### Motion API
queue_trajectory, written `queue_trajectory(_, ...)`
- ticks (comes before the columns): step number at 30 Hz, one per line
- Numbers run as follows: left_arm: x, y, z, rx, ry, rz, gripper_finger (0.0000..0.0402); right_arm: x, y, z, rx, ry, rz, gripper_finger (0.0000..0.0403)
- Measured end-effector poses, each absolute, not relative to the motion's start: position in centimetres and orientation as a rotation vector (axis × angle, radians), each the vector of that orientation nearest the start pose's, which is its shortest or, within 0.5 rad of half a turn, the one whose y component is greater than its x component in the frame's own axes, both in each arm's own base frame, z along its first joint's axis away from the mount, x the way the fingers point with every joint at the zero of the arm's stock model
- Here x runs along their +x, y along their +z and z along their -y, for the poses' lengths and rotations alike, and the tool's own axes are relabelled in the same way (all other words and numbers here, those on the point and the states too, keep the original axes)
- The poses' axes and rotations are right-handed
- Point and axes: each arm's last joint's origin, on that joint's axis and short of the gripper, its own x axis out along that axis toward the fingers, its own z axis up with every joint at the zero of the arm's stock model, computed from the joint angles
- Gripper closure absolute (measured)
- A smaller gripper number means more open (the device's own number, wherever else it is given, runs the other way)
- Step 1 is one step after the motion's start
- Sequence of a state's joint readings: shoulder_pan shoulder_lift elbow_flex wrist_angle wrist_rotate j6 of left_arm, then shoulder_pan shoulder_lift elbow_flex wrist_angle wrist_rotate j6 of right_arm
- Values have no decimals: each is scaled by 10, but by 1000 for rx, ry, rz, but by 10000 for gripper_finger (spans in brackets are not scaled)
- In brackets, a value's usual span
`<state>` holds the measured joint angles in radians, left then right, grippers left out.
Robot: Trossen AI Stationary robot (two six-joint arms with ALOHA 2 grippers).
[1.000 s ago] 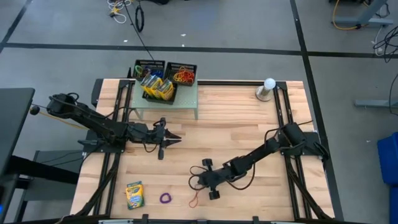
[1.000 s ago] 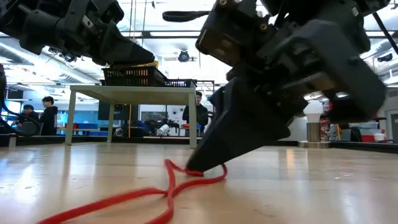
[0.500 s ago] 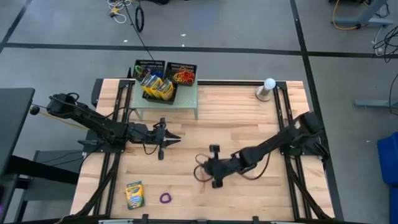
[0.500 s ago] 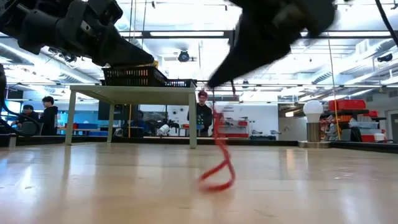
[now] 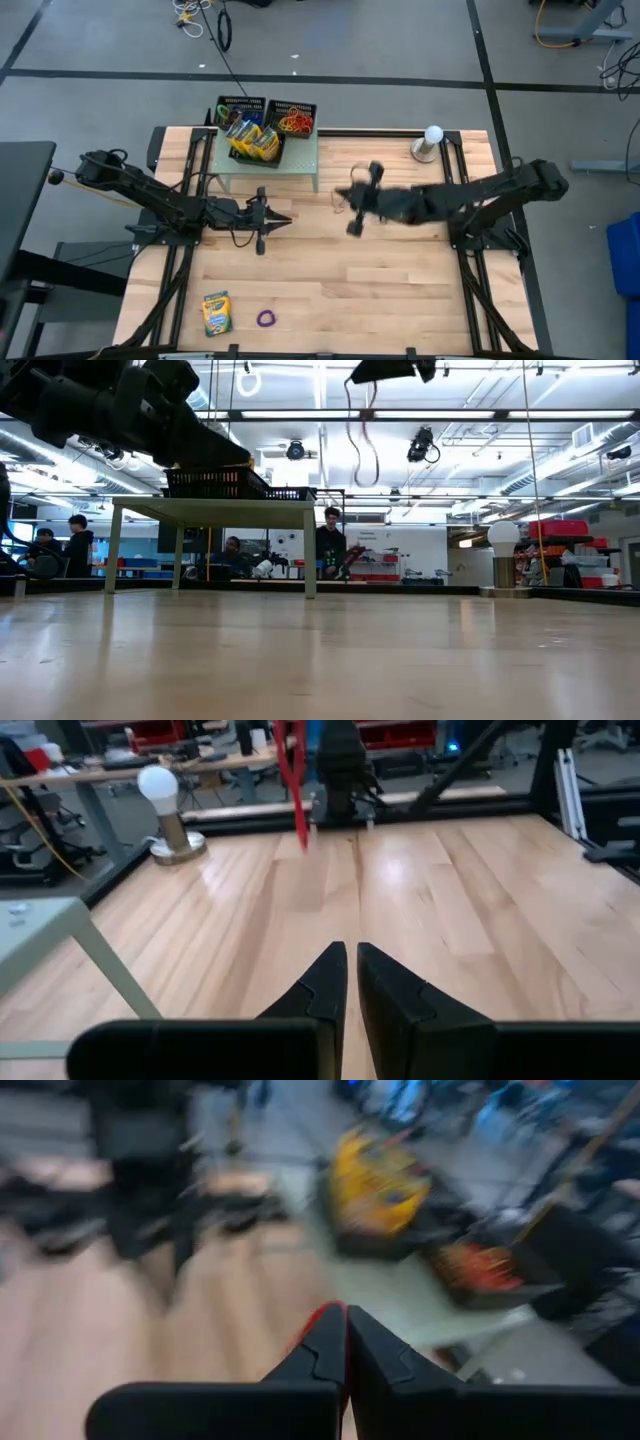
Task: Pick & Place Office Desk Supplies
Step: Put the red rubber band into the top right black bin
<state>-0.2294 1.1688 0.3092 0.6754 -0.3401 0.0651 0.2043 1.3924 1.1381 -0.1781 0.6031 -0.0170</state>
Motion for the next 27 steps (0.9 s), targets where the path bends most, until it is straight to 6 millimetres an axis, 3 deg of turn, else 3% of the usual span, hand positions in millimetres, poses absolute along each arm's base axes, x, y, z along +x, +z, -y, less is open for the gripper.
queue_trajectory(6, 214, 177, 40, 107, 105, -204, 369, 315, 342, 6, -219, -532, -239, 398)
queue_trajectory(11, 218, 180, 41, 105, 106, -144, 369, 327, 342, 70, -179, -605, -135, 398)
queue_trajectory(17, 219, 181, 41, 107, 111, -121, 369, 359, 354, 140, -143, -625, -94, 399)
queue_trajectory(21, 219, 182, 41, 96, 111, -118, 369, 388, 365, 171, -130, -599, -63, 399)
queue_trajectory(27, 219, 181, 41, 89, 108, -118, 369, 423, 340, 195, -83, -592, -226, 399)
